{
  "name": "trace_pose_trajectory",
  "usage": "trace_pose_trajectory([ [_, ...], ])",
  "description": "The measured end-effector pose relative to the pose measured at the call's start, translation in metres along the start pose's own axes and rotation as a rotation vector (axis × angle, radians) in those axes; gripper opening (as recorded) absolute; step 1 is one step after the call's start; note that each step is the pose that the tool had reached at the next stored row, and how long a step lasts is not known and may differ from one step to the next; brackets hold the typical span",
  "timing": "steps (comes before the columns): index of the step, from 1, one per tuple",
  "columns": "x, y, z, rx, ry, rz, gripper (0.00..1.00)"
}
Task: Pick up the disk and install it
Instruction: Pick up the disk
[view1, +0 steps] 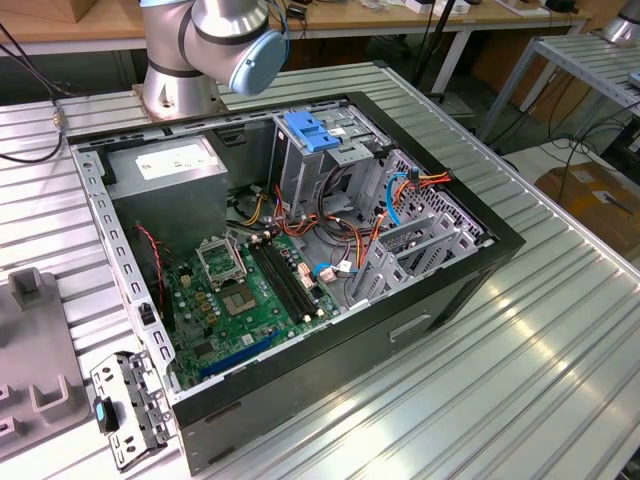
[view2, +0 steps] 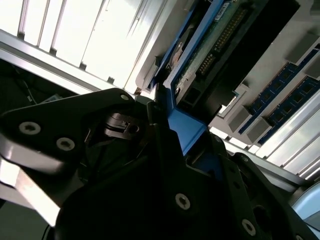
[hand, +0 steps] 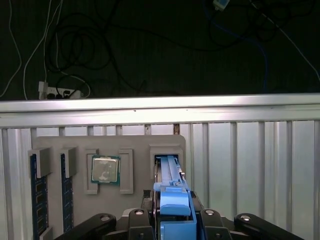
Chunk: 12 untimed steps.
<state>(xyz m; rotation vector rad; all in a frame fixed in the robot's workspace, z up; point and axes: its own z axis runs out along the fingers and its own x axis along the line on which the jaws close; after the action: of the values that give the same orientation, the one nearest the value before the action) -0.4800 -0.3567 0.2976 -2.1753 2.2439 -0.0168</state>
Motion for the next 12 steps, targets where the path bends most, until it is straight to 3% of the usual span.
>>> trace_pose_trajectory([
  [12,-0.0001,-0.0003,-0.0129,0.0005,0.0043,0.0,0.37],
])
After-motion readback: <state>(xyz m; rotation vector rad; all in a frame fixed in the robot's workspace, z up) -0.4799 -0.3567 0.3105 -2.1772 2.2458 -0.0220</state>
